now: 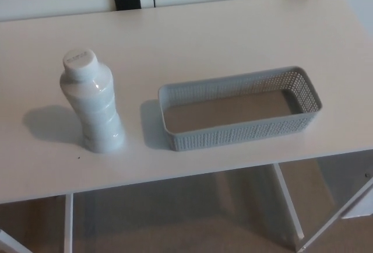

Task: The robot walk up to a desk on which a bottle is kept on the left hand side and a container is kept on the right hand side. The robot uses its left hand to pick up the bottle and places it in the container.

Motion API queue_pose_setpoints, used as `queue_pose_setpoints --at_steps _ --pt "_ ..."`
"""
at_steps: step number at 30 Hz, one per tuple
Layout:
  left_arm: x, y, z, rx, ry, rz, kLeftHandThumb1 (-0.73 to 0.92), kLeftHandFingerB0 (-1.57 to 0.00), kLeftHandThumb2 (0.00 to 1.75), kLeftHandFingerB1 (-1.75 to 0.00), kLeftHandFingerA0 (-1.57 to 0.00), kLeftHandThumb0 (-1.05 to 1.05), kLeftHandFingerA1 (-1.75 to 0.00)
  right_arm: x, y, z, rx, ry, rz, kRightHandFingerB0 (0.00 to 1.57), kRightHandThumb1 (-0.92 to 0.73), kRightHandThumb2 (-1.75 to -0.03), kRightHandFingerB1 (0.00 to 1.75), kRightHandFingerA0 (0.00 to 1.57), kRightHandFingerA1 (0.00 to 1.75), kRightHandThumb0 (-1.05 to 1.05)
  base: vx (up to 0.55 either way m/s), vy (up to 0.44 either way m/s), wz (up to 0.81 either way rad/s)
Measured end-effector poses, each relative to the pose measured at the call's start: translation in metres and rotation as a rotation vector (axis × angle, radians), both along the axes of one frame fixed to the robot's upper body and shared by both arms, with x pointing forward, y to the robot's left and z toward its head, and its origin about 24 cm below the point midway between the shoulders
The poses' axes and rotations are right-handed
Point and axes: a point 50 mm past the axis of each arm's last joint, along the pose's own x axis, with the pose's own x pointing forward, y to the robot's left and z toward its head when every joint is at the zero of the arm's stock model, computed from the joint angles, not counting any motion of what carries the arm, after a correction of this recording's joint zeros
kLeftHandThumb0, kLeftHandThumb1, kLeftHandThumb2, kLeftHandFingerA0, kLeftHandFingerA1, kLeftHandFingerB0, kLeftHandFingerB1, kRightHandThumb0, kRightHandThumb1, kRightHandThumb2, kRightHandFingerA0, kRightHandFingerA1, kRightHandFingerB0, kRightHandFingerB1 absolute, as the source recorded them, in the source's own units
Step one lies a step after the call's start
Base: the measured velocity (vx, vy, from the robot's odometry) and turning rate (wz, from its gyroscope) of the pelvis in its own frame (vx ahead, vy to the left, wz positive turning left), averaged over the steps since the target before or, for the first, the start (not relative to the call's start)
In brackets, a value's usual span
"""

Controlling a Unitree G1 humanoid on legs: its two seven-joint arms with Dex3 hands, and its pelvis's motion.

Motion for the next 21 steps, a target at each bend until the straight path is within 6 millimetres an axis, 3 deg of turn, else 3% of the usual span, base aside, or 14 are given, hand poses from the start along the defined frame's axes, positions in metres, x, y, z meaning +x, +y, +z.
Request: queue_pose_setpoints --at_steps 2,3,4,5,6,8,12,13,14,15,16,17,18,21 --pt "0.003 -0.011 -0.007 0.005 0.023 -0.030 0.36 0.00 0.60 0.00 0.00 -0.64 -0.04 0.002 -0.001 0.001 -0.007 -0.005 0.004 0.68 -0.37 -0.52 0.50 0.62 0.56 -0.53 0.00 0.000 0.00" --pt "0.007 -0.025 -0.018 0.002 0.048 -0.062 0.38 0.00 0.77 -0.07 0.00 -0.63 -0.07 0.005 -0.001 0.003 -0.017 -0.012 0.011 0.72 -0.38 -0.53 0.51 0.65 0.55 -0.54 0.00 0.000 0.00" --pt "0.008 -0.035 -0.025 -0.006 0.064 -0.079 0.38 0.00 0.77 -0.07 0.00 -0.63 -0.07 0.007 -0.001 0.003 -0.023 -0.016 0.015 0.72 -0.38 -0.53 0.51 0.65 0.55 -0.54 0.00 0.000 0.00" --pt "0.009 -0.039 -0.028 -0.009 0.072 -0.087 0.41 0.00 0.53 -0.02 0.00 -0.66 -0.11 0.007 -0.002 0.004 -0.025 -0.017 0.016 0.71 -0.39 -0.53 0.51 0.66 0.59 -0.51 0.00 0.000 0.00" --pt "0.010 -0.045 -0.033 -0.014 0.078 -0.097 0.31 0.00 0.68 -0.04 0.00 -0.64 -0.06 0.008 -0.001 0.004 -0.027 -0.016 0.018 0.70 -0.38 -0.53 0.50 0.66 0.56 -0.53 0.00 0.000 0.00" --pt "0.011 -0.052 -0.039 -0.025 0.087 -0.105 0.32 0.00 0.69 -0.04 0.00 -0.66 -0.07 0.008 -0.001 0.003 -0.028 -0.012 0.020 0.66 -0.38 -0.53 0.49 0.65 0.56 -0.55 0.00 0.000 0.00" --pt "0.011 -0.063 -0.049 -0.034 0.103 -0.118 0.30 0.00 0.69 -0.03 0.00 -0.66 -0.09 0.009 -0.001 0.004 -0.032 -0.010 0.031 0.66 -0.38 -0.52 0.48 0.65 0.56 -0.55 0.00 0.000 0.00" --pt "0.011 -0.063 -0.049 -0.034 0.103 -0.118 0.32 0.00 0.70 0.00 0.00 -0.68 -0.07 0.009 -0.001 0.004 -0.032 -0.010 0.031 0.64 -0.28 -0.74 0.58 0.63 0.65 -0.59 0.00 0.000 0.00" --pt "0.011 -0.065 -0.051 -0.036 0.106 -0.120 0.32 0.00 0.70 0.00 0.00 -0.68 -0.07 0.010 -0.001 0.004 -0.035 -0.014 0.036 0.64 -0.28 -0.74 0.58 0.63 0.65 -0.59 0.00 0.000 0.00" --pt "0.012 -0.066 -0.053 -0.036 0.107 -0.122 0.32 0.00 0.70 -0.02 0.00 -0.67 -0.07 0.011 -0.001 0.005 -0.038 -0.019 0.038 0.64 -0.27 -0.73 0.57 0.65 0.65 -0.61 0.00 0.000 0.00" --pt "0.012 -0.067 -0.054 -0.038 0.107 -0.123 0.32 0.00 0.69 -0.01 0.00 -0.67 -0.06 0.012 -0.001 0.005 -0.041 -0.022 0.039 0.73 -0.37 -0.52 0.50 0.68 0.59 -0.55 0.00 0.000 0.00" --pt "0.012 -0.068 -0.055 -0.042 0.109 -0.125 0.32 0.00 0.69 -0.01 0.00 -0.67 -0.06 0.013 -0.001 0.006 -0.043 -0.026 0.040 0.73 -0.37 -0.52 0.50 0.68 0.59 -0.55 0.00 0.000 0.00" --pt "0.012 -0.069 -0.056 -0.045 0.110 -0.126 0.32 0.00 0.68 0.00 0.00 -0.66 -0.07 0.014 -0.001 0.006 -0.044 -0.029 0.041 0.66 -0.26 -0.73 0.58 0.67 0.64 -0.62 0.00 0.000 0.00" --pt "0.012 -0.070 -0.058 -0.050 0.115 -0.127 0.33 0.00 0.69 -0.01 0.00 -0.66 -0.07 0.016 -0.001 0.007 -0.047 -0.034 0.045 0.73 -0.37 -0.52 0.50 0.69 0.58 -0.58 0.00 0.000 0.00"
